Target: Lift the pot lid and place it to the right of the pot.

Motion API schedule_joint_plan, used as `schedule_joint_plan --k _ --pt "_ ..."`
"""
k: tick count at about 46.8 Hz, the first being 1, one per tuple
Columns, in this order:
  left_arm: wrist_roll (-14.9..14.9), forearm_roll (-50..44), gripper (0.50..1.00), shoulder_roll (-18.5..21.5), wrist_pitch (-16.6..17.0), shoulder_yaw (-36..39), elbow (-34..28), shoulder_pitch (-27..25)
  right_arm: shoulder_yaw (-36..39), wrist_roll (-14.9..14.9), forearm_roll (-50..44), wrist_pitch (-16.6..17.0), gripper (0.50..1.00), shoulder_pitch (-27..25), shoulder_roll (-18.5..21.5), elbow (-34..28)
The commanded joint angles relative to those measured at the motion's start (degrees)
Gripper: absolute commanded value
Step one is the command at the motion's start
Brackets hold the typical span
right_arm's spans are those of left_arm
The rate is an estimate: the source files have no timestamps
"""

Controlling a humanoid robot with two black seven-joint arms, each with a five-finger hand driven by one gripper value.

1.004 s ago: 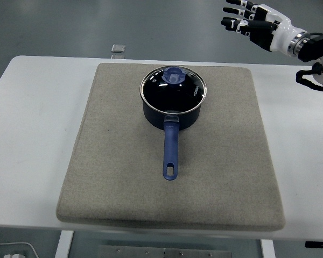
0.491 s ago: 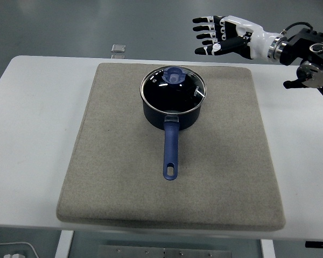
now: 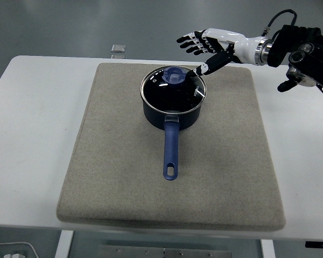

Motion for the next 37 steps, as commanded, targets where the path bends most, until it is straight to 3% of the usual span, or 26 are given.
schedule_joint_plan --k 1,13,37 --pt "0.0 0.0 1.000 0.0 0.0 0.0 0.0 0.0 0.0 0.0 -3.8 -0.1 0.921 0.4 0.2 0.7" --pt "0.0 0.0 1.000 0.0 0.0 0.0 0.0 0.0 -1.6 0.0 -13.1 0.2 0.921 3.6 2.0 1.1" --pt "0.0 0.0 1.000 0.0 0.0 0.0 0.0 0.0 -12.4 -0.1 -17.4 -0.4 0.919 9.9 6.7 1.1"
